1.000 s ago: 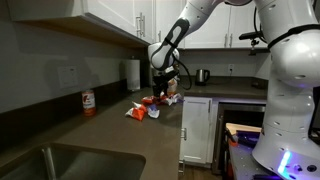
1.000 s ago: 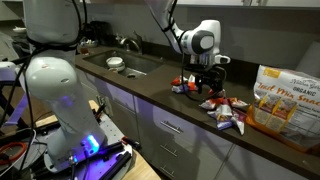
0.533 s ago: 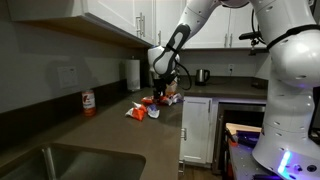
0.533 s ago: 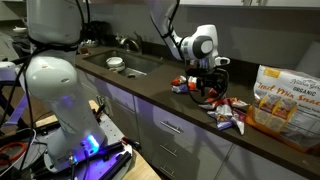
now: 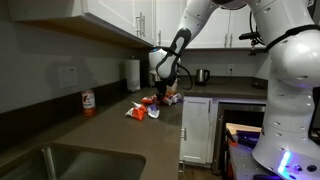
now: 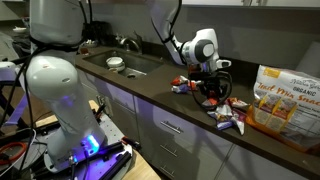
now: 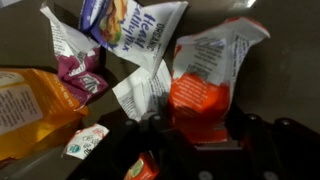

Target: Move one sachet to the left

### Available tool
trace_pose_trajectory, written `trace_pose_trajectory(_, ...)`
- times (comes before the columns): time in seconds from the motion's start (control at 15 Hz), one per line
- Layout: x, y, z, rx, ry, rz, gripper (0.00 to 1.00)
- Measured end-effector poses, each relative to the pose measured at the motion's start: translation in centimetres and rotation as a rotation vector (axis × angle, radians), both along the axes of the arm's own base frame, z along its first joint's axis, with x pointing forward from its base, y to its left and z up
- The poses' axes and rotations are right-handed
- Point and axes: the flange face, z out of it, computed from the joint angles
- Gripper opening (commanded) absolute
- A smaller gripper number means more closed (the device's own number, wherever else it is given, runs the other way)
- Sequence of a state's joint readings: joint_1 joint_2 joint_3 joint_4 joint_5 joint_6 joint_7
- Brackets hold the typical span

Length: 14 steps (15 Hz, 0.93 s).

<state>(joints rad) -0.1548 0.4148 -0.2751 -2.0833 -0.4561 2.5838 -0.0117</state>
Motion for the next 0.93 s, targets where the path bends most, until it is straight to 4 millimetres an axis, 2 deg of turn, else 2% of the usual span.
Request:
trace_pose_trajectory(0.27, 0.1, 0.6, 0.5, 0.003, 0.016, -0.007, 0.05)
trace_pose_trajectory(0.4, 0.3, 1.5, 1.7, 0.003, 0.029, -0.007, 0.06)
trace_pose_trajectory(0.6, 0.7, 3.7, 4.9, 0.015, 0.035, -0.006, 0.05)
trace_pose_trajectory(0.93, 1.0, 9.1, 10.7, 0.113, 0.009, -0.027, 0.05)
